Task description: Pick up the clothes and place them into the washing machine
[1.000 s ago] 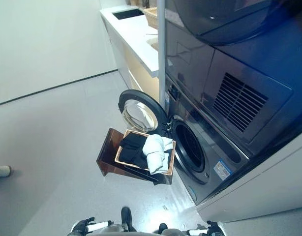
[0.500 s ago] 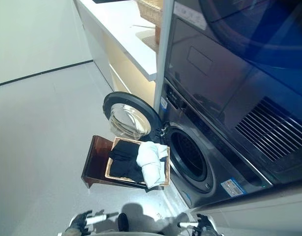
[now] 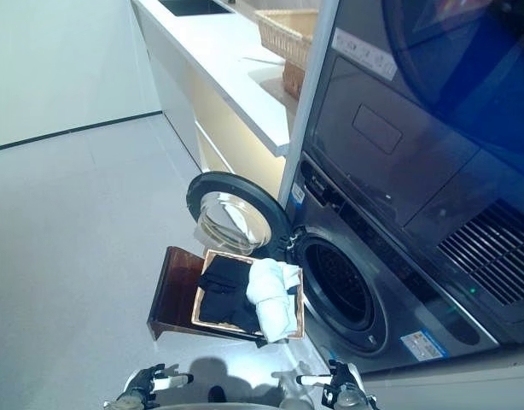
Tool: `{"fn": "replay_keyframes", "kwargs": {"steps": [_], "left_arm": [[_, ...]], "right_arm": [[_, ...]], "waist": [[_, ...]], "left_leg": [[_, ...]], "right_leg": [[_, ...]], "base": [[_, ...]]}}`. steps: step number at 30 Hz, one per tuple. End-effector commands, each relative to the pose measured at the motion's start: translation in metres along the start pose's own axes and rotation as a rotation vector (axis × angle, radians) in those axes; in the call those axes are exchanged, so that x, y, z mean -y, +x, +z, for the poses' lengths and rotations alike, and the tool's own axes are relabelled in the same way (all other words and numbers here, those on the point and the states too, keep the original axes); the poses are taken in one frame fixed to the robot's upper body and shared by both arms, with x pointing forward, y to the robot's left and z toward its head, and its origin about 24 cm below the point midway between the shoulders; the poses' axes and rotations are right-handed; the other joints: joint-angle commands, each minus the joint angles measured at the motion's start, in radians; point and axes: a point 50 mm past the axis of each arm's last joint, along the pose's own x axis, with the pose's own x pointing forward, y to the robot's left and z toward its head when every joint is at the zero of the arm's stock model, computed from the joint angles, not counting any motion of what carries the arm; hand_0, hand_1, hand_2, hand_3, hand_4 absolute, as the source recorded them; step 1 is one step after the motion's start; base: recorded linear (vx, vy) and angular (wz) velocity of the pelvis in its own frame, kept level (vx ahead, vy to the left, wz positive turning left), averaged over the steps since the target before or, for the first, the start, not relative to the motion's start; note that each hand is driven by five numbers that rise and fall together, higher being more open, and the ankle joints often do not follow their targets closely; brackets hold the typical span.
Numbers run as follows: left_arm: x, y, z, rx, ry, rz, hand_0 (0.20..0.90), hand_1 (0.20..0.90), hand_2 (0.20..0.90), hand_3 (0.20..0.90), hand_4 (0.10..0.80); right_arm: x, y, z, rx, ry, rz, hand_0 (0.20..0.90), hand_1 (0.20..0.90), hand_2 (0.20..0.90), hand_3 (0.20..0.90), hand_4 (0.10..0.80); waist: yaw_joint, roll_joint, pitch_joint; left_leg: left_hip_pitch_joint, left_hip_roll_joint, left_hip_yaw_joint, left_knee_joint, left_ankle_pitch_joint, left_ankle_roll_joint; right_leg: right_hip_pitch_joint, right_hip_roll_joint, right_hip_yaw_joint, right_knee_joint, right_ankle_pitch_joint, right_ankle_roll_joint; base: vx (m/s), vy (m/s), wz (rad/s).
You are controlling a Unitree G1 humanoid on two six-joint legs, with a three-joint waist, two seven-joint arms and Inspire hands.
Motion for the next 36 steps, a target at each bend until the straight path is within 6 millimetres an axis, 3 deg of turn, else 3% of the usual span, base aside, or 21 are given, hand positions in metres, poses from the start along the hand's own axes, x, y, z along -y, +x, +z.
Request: {"fn": "replay_keyframes", "kwargs": {"steps": [1, 6, 9, 12, 13, 14, 15, 16, 17, 18, 20, 21, 24, 27, 36], "left_arm": [[-0.012, 0.003, 0.016, 0.049, -0.007, 0.050, 0.900, 0.900, 0.900, 0.900, 0.800], [-0.002, 0.002, 0.016, 0.044, -0.003, 0.033, 0.900, 0.900, 0.900, 0.900, 0.800], [0.017, 0.000, 0.019, 0.064, 0.021, -0.023, 0.900, 0.900, 0.900, 0.900, 0.800], [0.026, -0.001, 0.024, 0.092, 0.094, -0.056, 0.900, 0.900, 0.900, 0.900, 0.800], [0.023, 0.000, 0.028, 0.100, 0.087, -0.042, 0.900, 0.900, 0.900, 0.900, 0.800], [0.023, 0.000, 0.028, 0.100, 0.087, -0.041, 0.900, 0.900, 0.900, 0.900, 0.800], [0.023, 0.000, 0.037, 0.128, 0.084, -0.033, 0.900, 0.900, 0.900, 0.900, 0.800], [0.023, 0.000, 0.037, 0.128, 0.084, -0.033, 0.900, 0.900, 0.900, 0.900, 0.800], [0.023, 0.001, 0.046, 0.157, 0.078, -0.024, 0.900, 0.900, 0.900, 0.900, 0.800], [0.023, 0.001, 0.046, 0.157, 0.078, -0.024, 0.900, 0.900, 0.900, 0.900, 0.800], [0.026, 0.000, 0.055, 0.185, 0.084, -0.022, 0.900, 0.900, 0.900, 0.900, 0.800], [0.026, 0.000, 0.055, 0.185, 0.083, -0.022, 0.900, 0.900, 0.900, 0.900, 0.800], [0.029, -0.001, 0.064, 0.217, 0.082, -0.024, 0.900, 0.900, 0.900, 0.900, 0.800], [0.028, -0.001, 0.065, 0.220, 0.074, -0.016, 0.900, 0.900, 0.900, 0.900, 0.800], [0.022, 0.000, 0.073, 0.238, 0.060, 0.008, 0.900, 0.900, 0.900, 0.900, 0.800]], "right_arm": [[0.022, 0.006, 0.023, 0.068, -0.069, -0.080, 0.900, 0.900, 0.900, 0.900, 0.800], [0.022, 0.005, 0.020, 0.056, -0.120, -0.081, 0.900, 0.900, 0.900, 0.900, 0.800], [0.027, 0.006, 0.014, 0.038, -0.151, -0.089, 0.900, 0.900, 0.900, 0.900, 0.800], [0.030, 0.007, 0.023, 0.060, -0.208, -0.102, 0.900, 0.900, 0.900, 0.900, 0.800], [0.033, 0.008, 0.044, 0.124, -0.229, -0.121, 0.900, 0.900, 0.900, 0.900, 0.800], [0.033, 0.008, 0.044, 0.124, -0.229, -0.121, 0.900, 0.900, 0.900, 0.900, 0.800], [0.037, 0.009, 0.072, 0.203, -0.238, -0.151, 0.900, 0.900, 0.900, 0.900, 0.800], [0.037, 0.009, 0.072, 0.203, -0.238, -0.151, 0.900, 0.900, 0.900, 0.900, 0.800], [0.040, 0.006, 0.105, 0.302, -0.253, -0.182, 0.900, 0.900, 0.900, 0.900, 0.800], [0.041, 0.006, 0.105, 0.302, -0.253, -0.182, 0.900, 0.900, 0.900, 0.900, 0.800], [0.039, -0.001, 0.151, 0.429, -0.275, -0.202, 0.900, 0.900, 0.900, 0.900, 0.800], [0.039, -0.001, 0.151, 0.429, -0.275, -0.203, 0.900, 0.900, 0.900, 0.900, 0.800], [0.031, -0.014, 0.194, 0.558, -0.261, -0.212, 0.900, 0.900, 0.900, 0.900, 0.800], [0.026, -0.022, 0.212, 0.613, -0.231, -0.205, 0.900, 0.900, 0.900, 0.900, 0.800], [0.033, -0.030, 0.233, 0.662, -0.115, -0.217, 0.900, 0.900, 0.900, 0.900, 0.800]], "waist": [[-0.019, -0.019, 0.022], [-0.023, -0.044, 0.012], [-0.025, -0.041, -0.010], [-0.028, -0.032, -0.022], [-0.025, -0.026, -0.019], [-0.025, -0.026, -0.018], [-0.020, -0.020, -0.008], [-0.020, -0.020, -0.008], [-0.013, -0.013, 0.008], [-0.013, -0.013, 0.008], [0.000, -0.007, 0.033], [0.000, -0.007, 0.033], [0.015, -0.004, 0.065], [0.024, -0.003, 0.084], [0.039, 0.008, 0.143]], "left_leg": [[0.064, 0.025, -0.008, -0.006, -0.035, -0.145], [0.090, 0.034, -0.035, -0.006, -0.044, -0.157], [0.097, 0.044, -0.069, -0.006, -0.043, -0.161], [0.083, 0.043, -0.087, -0.006, -0.041, -0.160], [0.074, 0.040, -0.096, -0.006, -0.039, -0.159], [0.074, 0.040, -0.096, -0.006, -0.039, -0.159], [0.061, 0.036, -0.103, -0.006, -0.033, -0.159], [0.061, 0.036, -0.103, -0.006, -0.033, -0.159], [0.040, 0.030, -0.110, -0.006, -0.029, -0.157], [0.040, 0.030, -0.110, -0.006, -0.029, -0.157], [0.013, 0.023, -0.117, -0.006, -0.021, -0.154], [0.013, 0.023, -0.117, -0.006, -0.021, -0.154], [-0.018, 0.016, -0.131, -0.006, -0.012, -0.150], [-0.038, 0.011, -0.141, -0.006, -0.006, -0.148], [-0.106, -0.005, -0.154, 0.005, 0.009, -0.145]], "right_leg": [[0.009, -0.015, 0.068, -0.093, 0.254, -0.001], [0.040, 0.010, 0.065, -0.070, 0.232, -0.008], [0.079, 0.019, 0.021, -0.087, 0.223, -0.017], [0.090, 0.022, -0.001, -0.085, 0.210, -0.020], [0.088, 0.021, -0.004, -0.079, 0.205, -0.021], [0.088, 0.021, -0.004, -0.078, 0.205, -0.021], [0.078, 0.017, -0.004, -0.075, 0.206, -0.021], [0.078, 0.017, -0.004, -0.075, 0.206, -0.021], [0.061, 0.013, -0.004, -0.071, 0.207, -0.019], [0.061, 0.013, -0.004, -0.070, 0.207, -0.019], [0.033, 0.006, -0.006, -0.051, 0.210, -0.017], [0.032, 0.006, -0.005, -0.051, 0.210, -0.017], [0.007, -0.002, -0.009, -0.038, 0.211, -0.015], [0.000, -0.006, -0.015, -0.042, 0.216, -0.013], [-0.047, -0.024, -0.026, -0.045, 0.235, -0.010]], "base": [[0.095, -0.081, 0.16], [0.104, -0.177, 0.33], [0.099, -0.139, 0.64], [0.054, -0.052, 0.34], [0.028, -0.003, 0.08], [-0.006, 0.022, 0.05], [0.000, 0.000, 0.00], [-0.068, 0.060, -0.01], [-0.046, 0.038, 0.01], [-0.081, 0.065, 0.02], [-0.072, 0.048, 0.11], [-0.070, 0.039, 0.14], [-0.073, 0.055, 0.07], [-0.048, 0.039, 0.21], [-0.060, 0.036, 0.13]]}}
